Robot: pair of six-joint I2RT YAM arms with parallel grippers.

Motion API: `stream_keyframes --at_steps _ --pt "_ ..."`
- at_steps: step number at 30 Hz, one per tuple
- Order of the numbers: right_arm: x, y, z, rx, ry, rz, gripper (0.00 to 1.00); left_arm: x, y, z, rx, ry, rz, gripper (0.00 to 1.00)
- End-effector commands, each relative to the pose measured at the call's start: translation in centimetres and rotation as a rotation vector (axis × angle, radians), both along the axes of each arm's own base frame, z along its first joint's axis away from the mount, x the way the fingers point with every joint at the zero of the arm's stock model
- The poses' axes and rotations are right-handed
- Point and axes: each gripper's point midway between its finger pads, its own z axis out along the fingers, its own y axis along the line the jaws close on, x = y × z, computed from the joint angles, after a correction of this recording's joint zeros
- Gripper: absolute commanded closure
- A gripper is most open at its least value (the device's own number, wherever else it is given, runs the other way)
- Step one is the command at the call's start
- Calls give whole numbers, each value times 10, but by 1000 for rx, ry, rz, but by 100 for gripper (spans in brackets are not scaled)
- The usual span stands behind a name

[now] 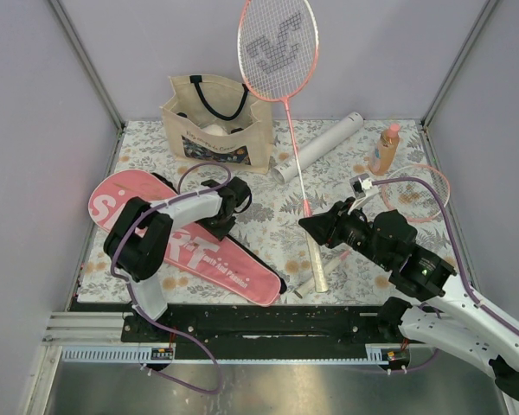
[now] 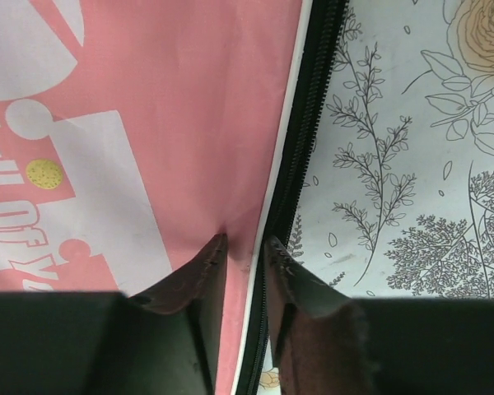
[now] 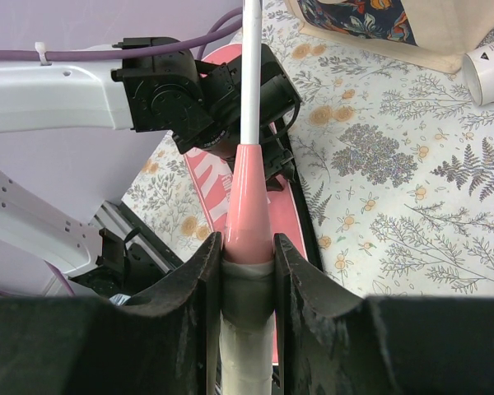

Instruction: Pack up the badminton gear

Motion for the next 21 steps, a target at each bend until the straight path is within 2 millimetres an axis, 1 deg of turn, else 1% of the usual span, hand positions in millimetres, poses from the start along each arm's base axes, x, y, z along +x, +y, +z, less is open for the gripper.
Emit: stream_keyframes --at_steps 1,4,6,7,8,10,16,20,21 --pt "6 -4 20 41 -66 -30 100 -7 5 -7 14 3 12 76" --pt "6 -1 21 45 -67 -23 100 -10 7 -7 14 5 12 82" --pt "6 1 21 43 -62 -15 100 -8 6 -6 9 -5 1 87" --pt "6 2 21 44 -63 -12 100 -8 6 -5 8 -6 -1 92" --pt "6 2 22 47 -62 -11 100 -8 6 -4 6 -9 -2 100" --pt "4 4 20 48 -53 1 100 -10 9 0 8 -19 -3 100" --pt "-4 11 13 31 -30 62 100 -10 14 28 -38 -131 -17 100" --pt "-26 28 1 10 15 220 100 -17 18 39 -77 -186 -30 100" --pt "-31 32 -4 -3 36 259 100 -21 19 40 -88 -195 -39 100"
